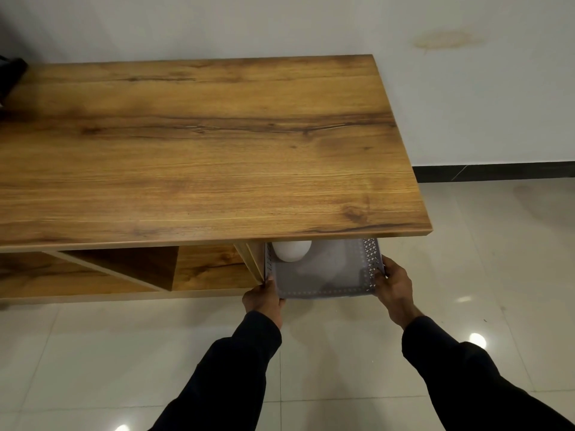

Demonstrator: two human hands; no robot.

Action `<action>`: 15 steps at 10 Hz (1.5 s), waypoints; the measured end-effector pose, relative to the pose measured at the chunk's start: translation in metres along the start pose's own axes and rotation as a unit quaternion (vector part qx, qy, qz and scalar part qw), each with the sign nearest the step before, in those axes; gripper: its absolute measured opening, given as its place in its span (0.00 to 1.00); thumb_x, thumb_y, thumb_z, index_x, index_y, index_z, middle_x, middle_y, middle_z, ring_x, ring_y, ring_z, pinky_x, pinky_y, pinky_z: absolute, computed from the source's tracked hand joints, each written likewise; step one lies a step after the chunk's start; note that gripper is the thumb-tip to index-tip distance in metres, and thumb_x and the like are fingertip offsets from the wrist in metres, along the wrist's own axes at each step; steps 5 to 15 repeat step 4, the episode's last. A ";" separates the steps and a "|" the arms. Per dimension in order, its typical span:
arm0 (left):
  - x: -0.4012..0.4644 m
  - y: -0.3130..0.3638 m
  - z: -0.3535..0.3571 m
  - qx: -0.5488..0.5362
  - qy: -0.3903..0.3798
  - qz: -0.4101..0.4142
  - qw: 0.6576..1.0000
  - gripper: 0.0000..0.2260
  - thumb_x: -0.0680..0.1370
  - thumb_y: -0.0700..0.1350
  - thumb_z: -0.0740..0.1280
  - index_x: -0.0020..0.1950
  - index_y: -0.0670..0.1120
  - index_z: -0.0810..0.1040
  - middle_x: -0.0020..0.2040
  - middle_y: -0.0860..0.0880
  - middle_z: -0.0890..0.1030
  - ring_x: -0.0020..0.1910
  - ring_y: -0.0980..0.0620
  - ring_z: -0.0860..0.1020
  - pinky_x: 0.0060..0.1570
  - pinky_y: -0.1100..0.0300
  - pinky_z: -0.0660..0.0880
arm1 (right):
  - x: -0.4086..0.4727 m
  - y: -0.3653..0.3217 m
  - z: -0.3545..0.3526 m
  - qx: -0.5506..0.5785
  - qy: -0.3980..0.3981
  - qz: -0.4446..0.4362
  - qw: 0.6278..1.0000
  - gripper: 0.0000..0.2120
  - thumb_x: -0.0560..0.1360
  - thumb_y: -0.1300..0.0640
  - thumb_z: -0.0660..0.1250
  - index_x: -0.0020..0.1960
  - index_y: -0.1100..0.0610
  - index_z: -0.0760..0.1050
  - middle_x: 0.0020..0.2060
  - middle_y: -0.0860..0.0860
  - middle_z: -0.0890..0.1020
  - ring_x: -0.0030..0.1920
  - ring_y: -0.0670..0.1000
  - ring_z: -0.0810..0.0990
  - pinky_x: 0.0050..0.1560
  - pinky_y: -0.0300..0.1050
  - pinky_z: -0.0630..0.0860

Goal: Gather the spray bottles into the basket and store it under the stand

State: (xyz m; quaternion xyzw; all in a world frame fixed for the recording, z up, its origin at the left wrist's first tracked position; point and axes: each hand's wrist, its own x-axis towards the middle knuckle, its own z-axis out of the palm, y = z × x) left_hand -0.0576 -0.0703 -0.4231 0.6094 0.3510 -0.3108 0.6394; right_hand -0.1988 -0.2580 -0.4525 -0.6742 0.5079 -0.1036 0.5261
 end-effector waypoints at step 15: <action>-0.051 0.010 -0.029 0.231 0.016 0.084 0.969 0.30 0.74 0.51 0.72 0.73 0.43 0.67 0.72 0.40 0.73 0.70 0.39 0.72 0.69 0.45 0.70 | -0.050 -0.053 -0.012 -0.123 -0.001 -0.100 0.987 0.35 0.77 0.35 0.54 0.73 0.59 0.64 0.63 0.57 0.77 0.62 0.60 0.76 0.55 0.53 0.75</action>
